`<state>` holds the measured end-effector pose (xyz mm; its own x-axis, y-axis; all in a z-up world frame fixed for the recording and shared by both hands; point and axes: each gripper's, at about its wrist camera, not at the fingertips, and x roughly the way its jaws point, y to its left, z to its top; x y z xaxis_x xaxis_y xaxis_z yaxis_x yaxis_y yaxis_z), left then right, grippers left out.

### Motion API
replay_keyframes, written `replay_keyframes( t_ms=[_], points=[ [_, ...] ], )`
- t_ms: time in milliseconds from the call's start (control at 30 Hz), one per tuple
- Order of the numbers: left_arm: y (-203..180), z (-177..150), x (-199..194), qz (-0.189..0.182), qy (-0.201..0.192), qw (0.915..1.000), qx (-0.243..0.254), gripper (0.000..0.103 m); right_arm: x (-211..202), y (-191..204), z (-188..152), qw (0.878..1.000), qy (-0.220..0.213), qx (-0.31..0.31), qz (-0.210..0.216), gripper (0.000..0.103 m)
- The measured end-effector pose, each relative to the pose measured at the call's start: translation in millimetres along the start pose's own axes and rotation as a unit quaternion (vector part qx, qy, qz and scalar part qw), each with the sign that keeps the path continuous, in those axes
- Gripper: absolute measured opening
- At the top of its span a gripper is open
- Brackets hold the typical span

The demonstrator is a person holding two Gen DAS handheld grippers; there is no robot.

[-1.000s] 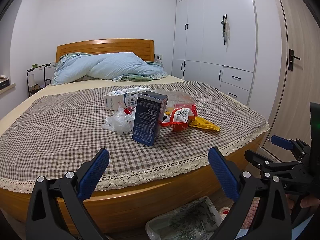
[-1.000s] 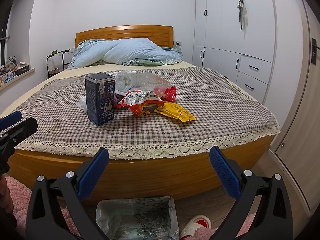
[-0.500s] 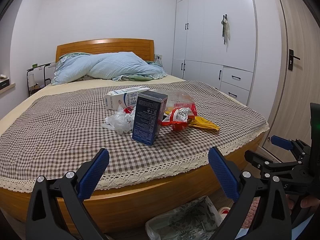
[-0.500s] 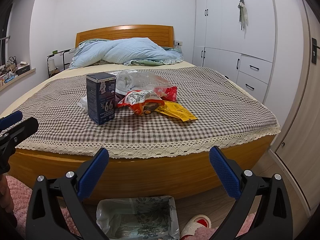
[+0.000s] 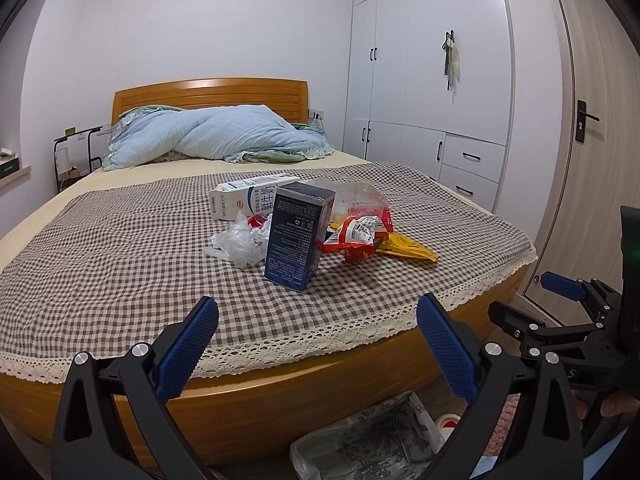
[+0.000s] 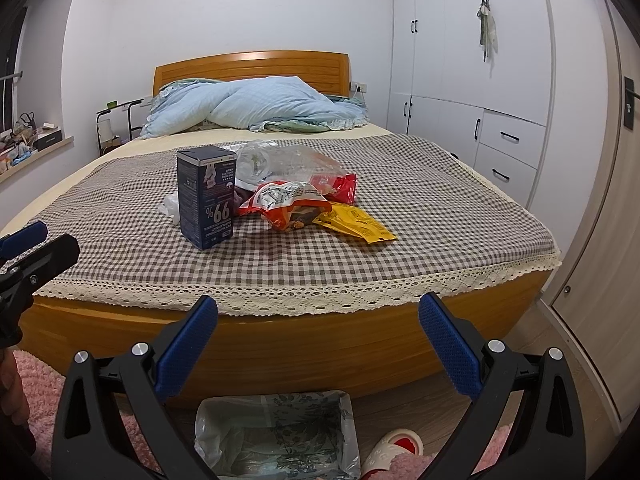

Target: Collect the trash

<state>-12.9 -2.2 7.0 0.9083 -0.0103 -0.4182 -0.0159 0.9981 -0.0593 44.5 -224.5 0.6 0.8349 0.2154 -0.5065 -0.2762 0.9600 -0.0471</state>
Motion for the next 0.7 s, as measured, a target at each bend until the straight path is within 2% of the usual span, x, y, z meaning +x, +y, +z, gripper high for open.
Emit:
replay_keyframes(
  t_ms=[700],
  points=[
    [-2.9, 2.0, -0.4, -0.004, -0.002, 1.0000, 0.003, 0.096, -3.7, -1.8, 0.7, 1.000, -0.003, 0.002, 0.003, 0.097]
  ],
)
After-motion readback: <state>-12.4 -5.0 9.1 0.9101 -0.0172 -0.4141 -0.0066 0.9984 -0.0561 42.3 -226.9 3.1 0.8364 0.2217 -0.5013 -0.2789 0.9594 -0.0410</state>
